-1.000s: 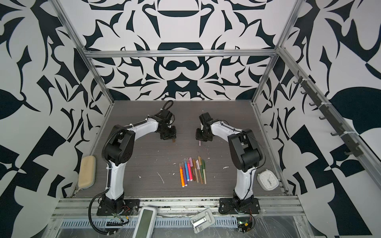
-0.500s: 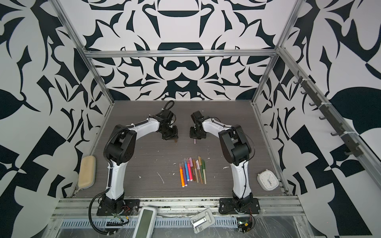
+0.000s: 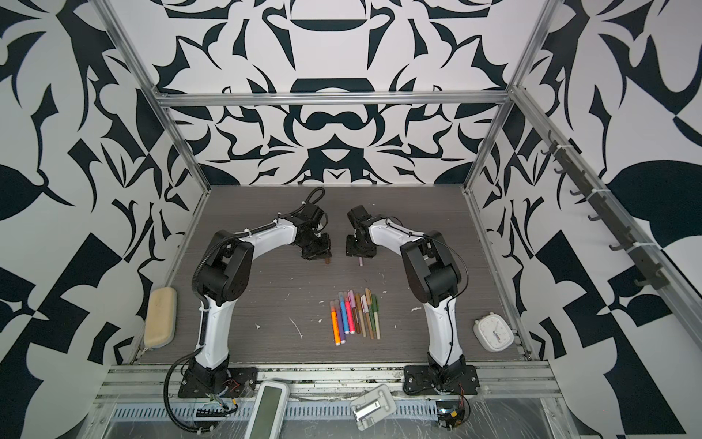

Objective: Open the pen caps
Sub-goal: 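Pull the brown cap off with the left gripper while the right gripper holds the pen, then lower and release the pink pen and brown cap onto the table with both grippers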

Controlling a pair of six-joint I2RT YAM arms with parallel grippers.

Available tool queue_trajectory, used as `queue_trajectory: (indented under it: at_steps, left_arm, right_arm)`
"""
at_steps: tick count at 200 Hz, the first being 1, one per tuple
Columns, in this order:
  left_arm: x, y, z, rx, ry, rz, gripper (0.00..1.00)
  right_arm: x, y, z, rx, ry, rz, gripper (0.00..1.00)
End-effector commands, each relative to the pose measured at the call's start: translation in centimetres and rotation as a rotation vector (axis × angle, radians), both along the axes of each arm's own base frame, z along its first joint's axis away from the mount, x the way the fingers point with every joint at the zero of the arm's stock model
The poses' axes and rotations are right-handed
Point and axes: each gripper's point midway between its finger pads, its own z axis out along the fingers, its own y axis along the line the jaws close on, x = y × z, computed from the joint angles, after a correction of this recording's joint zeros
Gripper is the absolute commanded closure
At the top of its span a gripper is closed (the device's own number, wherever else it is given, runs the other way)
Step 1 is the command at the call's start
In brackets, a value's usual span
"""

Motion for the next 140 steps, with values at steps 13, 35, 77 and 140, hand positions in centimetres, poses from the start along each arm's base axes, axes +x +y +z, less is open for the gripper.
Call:
queue_trajectory:
  at_steps: [13,35,77,140]
  left_arm:
    - [-1.0,-0.1,-1.6,0.026,0.046,0.009,0.83]
    - [-1.1,-0.2,-1.6,0.029,0.045,0.009,0.81]
    - [-1.3,0.0,-1.9,0.038,0.049,0.012,0.7]
    - [-1.3,-0.1,-0.7,0.024,0.033,0.013,0.69]
  right_arm:
    - [-1.0,-1.0,1.8,-0.029,0.009,0.007,0.41]
    - [-1.1,-1.0,1.9,-0.032,0.01,0.006,0.41]
    - [-1.2,-0.9,2.0,-0.019,0.014,0.006,0.41]
    - [-1.3,-0.7,2.8,-0.007,0.01,0.004,0.44]
